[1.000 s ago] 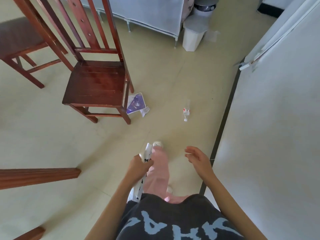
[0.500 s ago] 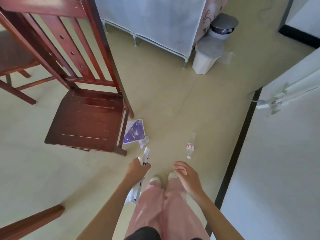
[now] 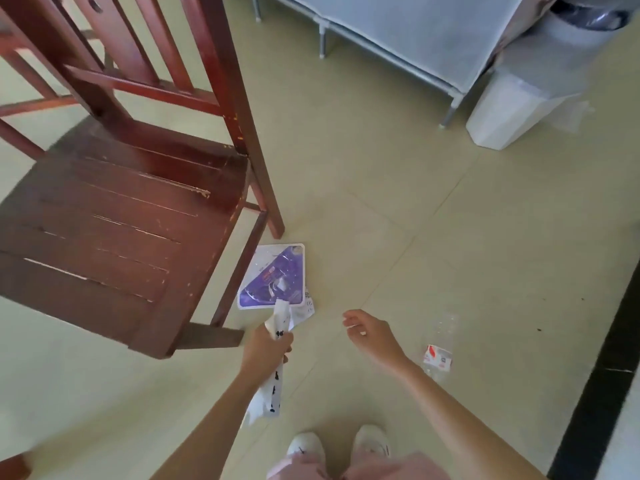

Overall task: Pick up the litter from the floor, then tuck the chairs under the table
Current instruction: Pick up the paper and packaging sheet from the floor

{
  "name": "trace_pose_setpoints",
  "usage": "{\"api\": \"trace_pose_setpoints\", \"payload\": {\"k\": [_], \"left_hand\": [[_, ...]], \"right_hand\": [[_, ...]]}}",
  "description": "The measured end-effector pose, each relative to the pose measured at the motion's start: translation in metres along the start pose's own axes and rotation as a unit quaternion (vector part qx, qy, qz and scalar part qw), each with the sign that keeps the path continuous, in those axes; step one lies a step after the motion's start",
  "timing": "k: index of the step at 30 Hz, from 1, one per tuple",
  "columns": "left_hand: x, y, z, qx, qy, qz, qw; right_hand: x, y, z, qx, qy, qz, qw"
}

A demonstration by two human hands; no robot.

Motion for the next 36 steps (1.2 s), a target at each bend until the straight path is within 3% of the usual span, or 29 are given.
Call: {"api": "trace_pose_setpoints", "payload": {"k": [6,9,12,17,22,28,30,32,34,36], "left_hand": [[-0.155,-0.072,-0.045,-0.058,0.068,-0.038,0.995],[-0.214,-0.095,-0.06,-0.067,0.104,-0.101,0.987],[-0.253,-0.108,-0.072,-0.128,0.066,-0.158,0.977],[-0.26,-0.125,-0.087,-0.212,-0.016,-0.158,0.964],[-0.238,-0.129,-0.095,-0.15,-0.058,-0.108,0.981],[-0.224,-0.107,-0.114,-0.082,-0.08,-0.167,0.979],[-0.215,-0.09,-0.117,-0.028,-0.041,-0.192,0.98],[-0.205,-0.074,-0.12,0.064,0.052,-0.185,0.979],[-0.199,-0.067,-0.126,0.162,0.137,-0.129,0.969],[-0.204,-0.062,-0.147,0.271,0.123,-0.028,0.954]], "right_hand": [[-0.155,0.088,-0.061,0.038,-0.023,-0.003,0.999],[-0.213,0.118,-0.091,0.036,-0.043,-0.01,0.998],[-0.25,0.137,-0.117,0.012,-0.059,-0.041,0.997],[-0.26,0.144,-0.139,-0.149,-0.041,-0.126,0.98],[-0.252,0.164,-0.14,-0.162,-0.014,-0.159,0.974],[-0.245,0.187,-0.109,-0.181,0.023,-0.151,0.971],[-0.237,0.186,-0.082,-0.214,0.072,-0.114,0.967],[-0.222,0.186,-0.049,-0.287,0.143,-0.09,0.943],[-0.206,0.188,-0.022,-0.398,0.189,-0.076,0.895],[-0.192,0.186,-0.001,-0.492,0.19,-0.058,0.848]]}}
Point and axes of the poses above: each hand's wrist, its own x-axis away from the middle knuckle, its own z-axis out of the back of the hand, y = z × x, the point moved 4 cm from there along -x, towards the middle knuckle, and after that the axes turned 2 degrees about z, right-handed, at the moved point
